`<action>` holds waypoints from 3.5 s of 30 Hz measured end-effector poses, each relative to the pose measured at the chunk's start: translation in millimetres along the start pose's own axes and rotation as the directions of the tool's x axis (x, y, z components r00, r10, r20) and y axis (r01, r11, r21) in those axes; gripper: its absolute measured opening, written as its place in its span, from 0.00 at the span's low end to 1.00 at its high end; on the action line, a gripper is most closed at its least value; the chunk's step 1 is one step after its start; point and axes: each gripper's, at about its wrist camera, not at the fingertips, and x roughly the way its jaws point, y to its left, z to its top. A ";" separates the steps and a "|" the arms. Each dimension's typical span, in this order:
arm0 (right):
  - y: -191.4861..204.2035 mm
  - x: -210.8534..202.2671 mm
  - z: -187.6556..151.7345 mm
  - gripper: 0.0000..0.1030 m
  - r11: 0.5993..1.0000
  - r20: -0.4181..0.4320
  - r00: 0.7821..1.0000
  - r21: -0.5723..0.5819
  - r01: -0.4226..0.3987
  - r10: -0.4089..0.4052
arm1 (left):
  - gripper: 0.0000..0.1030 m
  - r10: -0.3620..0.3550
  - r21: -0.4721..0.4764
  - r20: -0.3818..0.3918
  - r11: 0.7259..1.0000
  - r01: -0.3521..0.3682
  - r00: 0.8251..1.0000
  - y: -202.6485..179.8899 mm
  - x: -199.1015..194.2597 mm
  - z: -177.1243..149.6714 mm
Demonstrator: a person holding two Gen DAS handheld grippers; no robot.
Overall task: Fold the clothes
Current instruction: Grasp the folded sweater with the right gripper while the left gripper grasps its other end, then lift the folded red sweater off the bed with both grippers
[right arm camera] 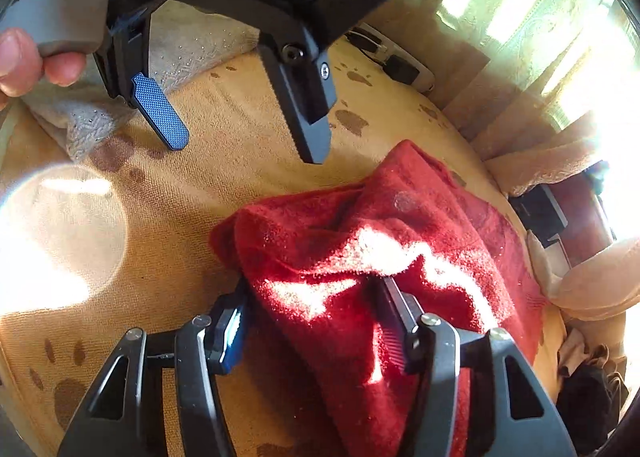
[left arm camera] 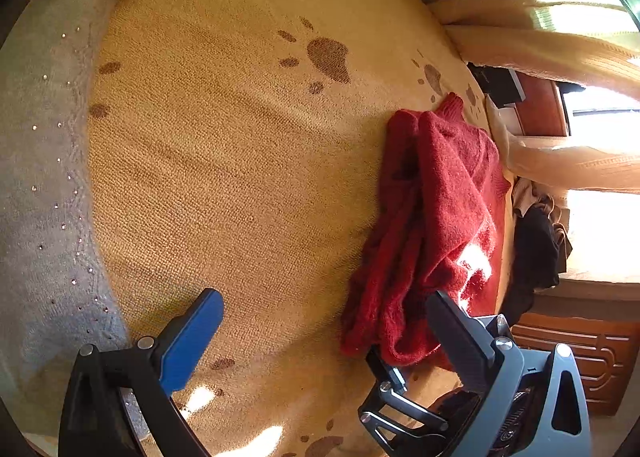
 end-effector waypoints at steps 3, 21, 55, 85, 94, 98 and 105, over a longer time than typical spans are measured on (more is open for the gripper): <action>-35.7 -11.8 2.3 0.31 0.979 0.008 0.997 0.190 -0.078 0.078 | 1.00 -0.060 -0.030 -0.009 0.998 0.059 0.998 0.8 -0.3 -0.3; -84.8 -41.5 -2.6 0.28 0.902 0.070 0.990 0.406 -0.144 0.127 | 1.00 -0.480 -0.366 -0.059 0.826 0.429 0.875 -18.4 41.4 16.3; -241.3 -54.3 -140.8 0.95 0.323 0.223 0.968 0.913 -0.249 0.117 | 0.45 -0.270 -0.199 -0.221 0.953 0.228 0.937 -65.1 88.3 37.7; -277.4 62.3 -136.1 0.33 0.209 0.248 0.929 0.928 -0.309 0.274 | 0.43 -0.433 -0.204 -0.225 0.897 0.392 0.873 -51.6 89.7 37.0; -265.2 17.7 -82.6 0.17 0.440 0.197 0.964 0.860 -0.259 0.181 | 0.42 -0.301 -0.013 -0.159 0.953 0.303 0.940 -85.7 66.5 26.8; -264.4 -8.5 -61.6 0.17 0.501 0.223 0.963 0.823 -0.268 0.149 | 0.42 -0.290 0.034 -0.125 0.955 0.296 0.949 -96.9 48.6 22.1; -256.3 -39.6 -40.2 0.17 0.537 0.255 0.959 0.796 -0.280 0.122 | 0.41 -0.316 0.049 -0.059 0.946 0.319 0.947 -98.7 10.3 10.4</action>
